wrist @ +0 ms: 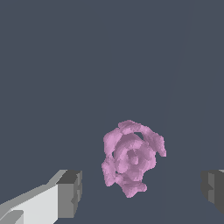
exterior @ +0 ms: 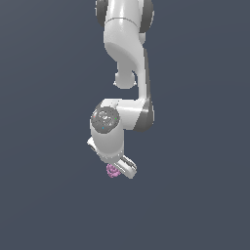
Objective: Pick up the object and move it to a goal position.
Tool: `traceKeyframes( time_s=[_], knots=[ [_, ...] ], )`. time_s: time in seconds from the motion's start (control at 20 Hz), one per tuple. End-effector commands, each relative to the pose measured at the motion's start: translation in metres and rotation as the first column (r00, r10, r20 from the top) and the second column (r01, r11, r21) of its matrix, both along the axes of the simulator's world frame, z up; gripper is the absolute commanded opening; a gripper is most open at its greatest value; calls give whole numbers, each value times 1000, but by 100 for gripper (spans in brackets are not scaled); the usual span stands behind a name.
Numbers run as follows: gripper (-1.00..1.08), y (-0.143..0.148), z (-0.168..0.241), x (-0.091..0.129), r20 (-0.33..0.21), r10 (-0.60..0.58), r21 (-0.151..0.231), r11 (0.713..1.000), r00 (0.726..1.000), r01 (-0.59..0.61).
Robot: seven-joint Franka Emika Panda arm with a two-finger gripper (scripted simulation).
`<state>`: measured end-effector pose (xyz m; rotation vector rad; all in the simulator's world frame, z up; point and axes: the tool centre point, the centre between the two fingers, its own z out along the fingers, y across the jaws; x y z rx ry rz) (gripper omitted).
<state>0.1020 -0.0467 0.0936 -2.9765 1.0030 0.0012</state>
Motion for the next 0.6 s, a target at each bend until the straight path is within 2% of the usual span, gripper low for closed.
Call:
traceKeyframes(
  time_s=[0.0, 0.3, 0.55],
  knots=[
    [100, -1, -2, 2, 1, -17, -1, 1000, 1000, 17],
    [100, -1, -6, 1, 0, -15, -1, 1000, 1000, 15],
    [100, -2, -30, 1, 0, -18, -1, 1000, 1000, 18]
  ],
)
